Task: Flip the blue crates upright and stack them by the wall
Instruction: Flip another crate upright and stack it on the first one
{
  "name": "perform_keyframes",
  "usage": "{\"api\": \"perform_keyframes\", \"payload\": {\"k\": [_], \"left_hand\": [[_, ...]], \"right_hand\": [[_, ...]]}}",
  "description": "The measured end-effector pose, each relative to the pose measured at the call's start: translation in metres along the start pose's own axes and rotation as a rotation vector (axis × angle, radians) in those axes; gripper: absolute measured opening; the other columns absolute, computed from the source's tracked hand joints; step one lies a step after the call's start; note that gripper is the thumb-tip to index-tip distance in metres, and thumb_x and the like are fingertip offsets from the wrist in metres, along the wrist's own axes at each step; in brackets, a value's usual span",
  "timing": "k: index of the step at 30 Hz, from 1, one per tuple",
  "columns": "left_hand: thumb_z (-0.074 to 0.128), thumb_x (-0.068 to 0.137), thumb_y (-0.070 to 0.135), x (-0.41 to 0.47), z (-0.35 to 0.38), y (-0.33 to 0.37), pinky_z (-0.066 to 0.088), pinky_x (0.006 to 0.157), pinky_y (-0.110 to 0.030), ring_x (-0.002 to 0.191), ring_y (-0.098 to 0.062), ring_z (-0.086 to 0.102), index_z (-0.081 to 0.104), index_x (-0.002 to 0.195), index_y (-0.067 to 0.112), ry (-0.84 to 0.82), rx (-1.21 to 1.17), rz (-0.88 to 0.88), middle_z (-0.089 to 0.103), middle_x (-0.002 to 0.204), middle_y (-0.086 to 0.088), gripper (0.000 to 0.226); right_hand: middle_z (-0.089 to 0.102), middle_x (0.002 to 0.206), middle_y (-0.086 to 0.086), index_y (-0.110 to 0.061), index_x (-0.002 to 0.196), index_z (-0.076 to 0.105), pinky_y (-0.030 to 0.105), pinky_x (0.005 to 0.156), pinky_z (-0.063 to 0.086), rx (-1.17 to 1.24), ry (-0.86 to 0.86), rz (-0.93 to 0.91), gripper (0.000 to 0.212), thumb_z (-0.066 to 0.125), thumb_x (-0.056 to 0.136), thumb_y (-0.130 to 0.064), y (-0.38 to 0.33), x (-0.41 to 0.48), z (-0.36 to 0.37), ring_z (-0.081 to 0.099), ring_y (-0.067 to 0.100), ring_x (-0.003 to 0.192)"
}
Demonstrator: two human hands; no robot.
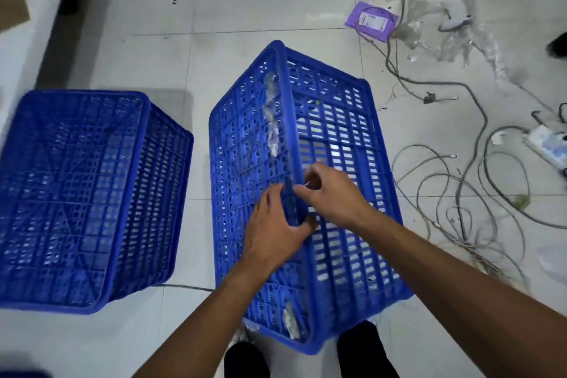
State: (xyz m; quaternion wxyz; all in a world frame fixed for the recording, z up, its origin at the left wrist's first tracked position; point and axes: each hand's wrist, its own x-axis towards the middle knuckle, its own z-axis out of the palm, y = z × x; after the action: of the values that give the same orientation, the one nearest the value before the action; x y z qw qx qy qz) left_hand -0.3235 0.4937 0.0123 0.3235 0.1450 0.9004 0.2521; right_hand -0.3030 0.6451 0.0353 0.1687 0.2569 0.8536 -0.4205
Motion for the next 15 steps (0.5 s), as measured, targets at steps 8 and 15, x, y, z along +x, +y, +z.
{"api": "perform_keyframes", "payload": {"k": [8,15], "left_hand": [[0.061,0.091,0.035,0.001,-0.047,-0.067,0.056,0.078,-0.047,0.089,-0.035,0.066,0.038,0.138,0.015,0.239,0.054,-0.163,0.066,0.115,-0.015,0.056],[0.051,0.098,0.045,0.006,-0.07,-0.116,0.053,0.068,-0.044,0.075,-0.029,0.062,0.035,0.138,0.007,0.209,0.029,-0.263,0.063,0.088,-0.008,0.057]], "right_hand": [[0.038,0.14,0.013,-0.008,0.138,0.041,0.043,0.092,0.047,-0.285,0.047,0.199,0.053,0.059,0.094,-0.032,0.05,0.008,0.017,0.052,0.035,0.119],[0.047,0.128,0.016,-0.001,0.136,0.036,0.042,0.086,0.049,-0.037,0.103,0.348,0.054,0.062,0.094,-0.022,0.08,0.012,0.039,0.056,0.036,0.108]]}}
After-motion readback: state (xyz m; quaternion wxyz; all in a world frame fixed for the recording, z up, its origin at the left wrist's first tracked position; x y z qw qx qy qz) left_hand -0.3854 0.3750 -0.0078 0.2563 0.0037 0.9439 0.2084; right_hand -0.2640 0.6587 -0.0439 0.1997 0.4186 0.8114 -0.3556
